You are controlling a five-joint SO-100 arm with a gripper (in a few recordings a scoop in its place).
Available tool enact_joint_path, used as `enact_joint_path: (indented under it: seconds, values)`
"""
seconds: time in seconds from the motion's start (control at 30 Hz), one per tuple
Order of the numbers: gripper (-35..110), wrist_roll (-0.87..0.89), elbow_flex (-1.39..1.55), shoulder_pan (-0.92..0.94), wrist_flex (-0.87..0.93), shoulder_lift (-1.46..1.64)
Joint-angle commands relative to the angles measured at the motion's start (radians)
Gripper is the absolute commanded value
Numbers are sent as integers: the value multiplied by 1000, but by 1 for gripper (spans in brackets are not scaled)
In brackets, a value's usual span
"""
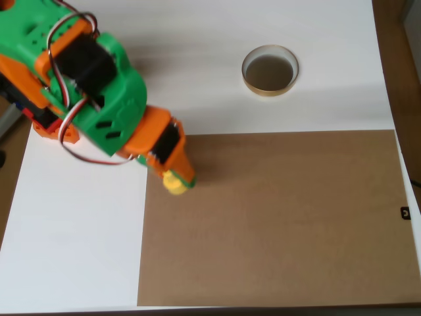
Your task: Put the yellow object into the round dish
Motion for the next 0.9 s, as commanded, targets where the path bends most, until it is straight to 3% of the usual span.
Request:
enact_joint_path:
  seconds: [0.0,0.27,0.87]
  values:
    - [0,-25,2,-95,31,75]
    - [0,-35,-86,-318,86,-11]
    - [0,-77,-410,-626,206,-390]
